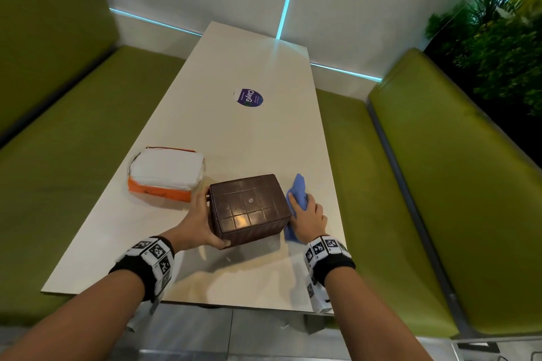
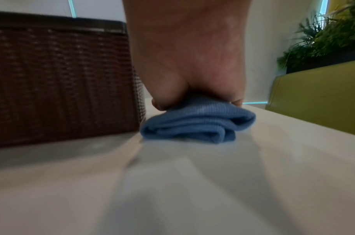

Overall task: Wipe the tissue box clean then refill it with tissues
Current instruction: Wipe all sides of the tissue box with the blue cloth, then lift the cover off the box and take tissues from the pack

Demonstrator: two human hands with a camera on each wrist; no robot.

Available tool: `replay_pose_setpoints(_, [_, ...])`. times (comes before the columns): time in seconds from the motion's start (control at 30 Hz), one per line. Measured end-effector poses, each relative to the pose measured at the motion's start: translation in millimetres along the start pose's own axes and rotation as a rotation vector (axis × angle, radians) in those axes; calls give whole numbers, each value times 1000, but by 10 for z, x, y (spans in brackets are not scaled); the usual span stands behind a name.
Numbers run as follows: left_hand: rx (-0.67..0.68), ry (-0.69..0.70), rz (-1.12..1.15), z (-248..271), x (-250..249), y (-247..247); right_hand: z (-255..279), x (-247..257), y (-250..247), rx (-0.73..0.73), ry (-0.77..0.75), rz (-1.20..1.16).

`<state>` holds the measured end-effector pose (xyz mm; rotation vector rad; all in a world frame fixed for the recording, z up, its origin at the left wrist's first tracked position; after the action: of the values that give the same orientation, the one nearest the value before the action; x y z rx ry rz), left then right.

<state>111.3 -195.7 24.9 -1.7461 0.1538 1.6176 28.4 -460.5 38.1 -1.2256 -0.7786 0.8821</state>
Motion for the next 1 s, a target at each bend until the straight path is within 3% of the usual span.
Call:
replay_pose_setpoints(0.13, [25, 16, 16, -30, -17, -41, -65, -3, -497, -54, 57, -394])
replay_pose_setpoints(0.23, [86, 14, -8, -75, -64, -90, -4, 171, -865, 180, -182, -641])
replay_pose_setpoints(0.33, [163, -37, -17, -155, -32, -151, 111, 408, -935, 384, -437, -343])
replay_pose_setpoints(0.5, [258, -92, -31, -218, -24, -217, 95, 569, -695, 369, -479, -10])
replay_pose_setpoints(1.0, [258, -103, -85, -249, -112, -215, 173, 616, -749, 125, -578, 3])
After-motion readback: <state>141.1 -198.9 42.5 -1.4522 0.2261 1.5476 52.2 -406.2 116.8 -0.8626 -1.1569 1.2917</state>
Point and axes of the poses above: each hand's wrist, its own z-axis away from the middle knuckle, its own y-axis out of the palm, x = y × z, the point moved 4 cm from there along -z, towards the middle knuckle, and after that the axes turned 1 degree about y, right-handed, at the moved point
